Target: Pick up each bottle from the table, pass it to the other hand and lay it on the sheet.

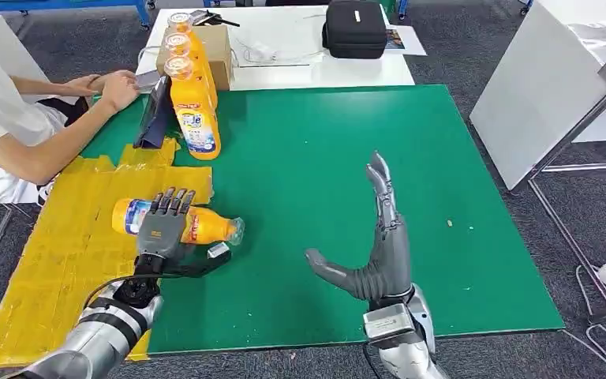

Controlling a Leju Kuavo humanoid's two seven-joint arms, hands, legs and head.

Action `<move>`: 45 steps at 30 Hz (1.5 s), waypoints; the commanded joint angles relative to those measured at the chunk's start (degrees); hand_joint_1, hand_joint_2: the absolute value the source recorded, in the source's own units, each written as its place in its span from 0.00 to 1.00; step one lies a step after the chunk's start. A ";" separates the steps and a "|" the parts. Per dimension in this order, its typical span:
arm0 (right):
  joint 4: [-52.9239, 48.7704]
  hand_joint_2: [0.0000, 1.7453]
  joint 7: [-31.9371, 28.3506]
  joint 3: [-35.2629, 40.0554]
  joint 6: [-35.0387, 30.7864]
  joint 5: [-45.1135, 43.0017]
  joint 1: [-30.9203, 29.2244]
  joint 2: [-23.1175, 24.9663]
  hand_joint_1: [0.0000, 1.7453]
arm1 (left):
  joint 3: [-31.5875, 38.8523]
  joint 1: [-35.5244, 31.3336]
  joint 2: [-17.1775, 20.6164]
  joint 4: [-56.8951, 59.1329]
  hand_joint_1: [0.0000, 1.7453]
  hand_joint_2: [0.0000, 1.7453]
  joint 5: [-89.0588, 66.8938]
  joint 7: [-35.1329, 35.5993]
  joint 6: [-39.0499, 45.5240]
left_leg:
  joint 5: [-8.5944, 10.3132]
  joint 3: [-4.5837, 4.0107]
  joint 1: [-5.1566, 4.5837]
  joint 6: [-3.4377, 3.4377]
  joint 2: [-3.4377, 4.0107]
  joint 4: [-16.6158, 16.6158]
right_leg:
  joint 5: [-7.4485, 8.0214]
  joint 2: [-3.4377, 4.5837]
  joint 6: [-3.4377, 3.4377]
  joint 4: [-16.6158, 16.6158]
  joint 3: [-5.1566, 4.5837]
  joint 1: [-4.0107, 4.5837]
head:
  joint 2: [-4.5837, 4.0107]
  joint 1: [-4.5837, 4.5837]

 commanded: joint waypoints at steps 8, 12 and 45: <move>4.80 1.00 1.04 -1.31 0.44 1.98 -0.79 -0.21 0.00 | 20.30 4.15 -9.34 -8.11 0.00 1.00 13.46 -21.80 -0.13 | -0.10 0.20 0.06 -0.03 -0.11 0.01 | -0.10 0.05 -0.08 -0.04 0.23 0.04 | 0.00 0.00; 4.23 1.00 1.28 -2.55 0.54 2.40 0.97 0.04 0.00 | 21.78 10.57 -14.00 -22.86 0.00 1.00 31.31 -41.36 -0.13 | -0.12 0.23 0.04 -0.02 -0.08 0.01 | -0.10 0.10 -0.09 -0.03 0.26 0.02 | 0.00 0.00; -0.50 1.00 1.49 -20.71 13.48 -7.20 16.83 1.99 0.00 | 14.99 36.20 -8.88 -54.76 0.00 1.00 82.68 -34.82 -42.11 | -0.36 0.44 0.03 -0.13 -0.04 -0.12 | -0.31 0.17 -0.06 -0.13 0.42 0.00 | 0.00 -0.02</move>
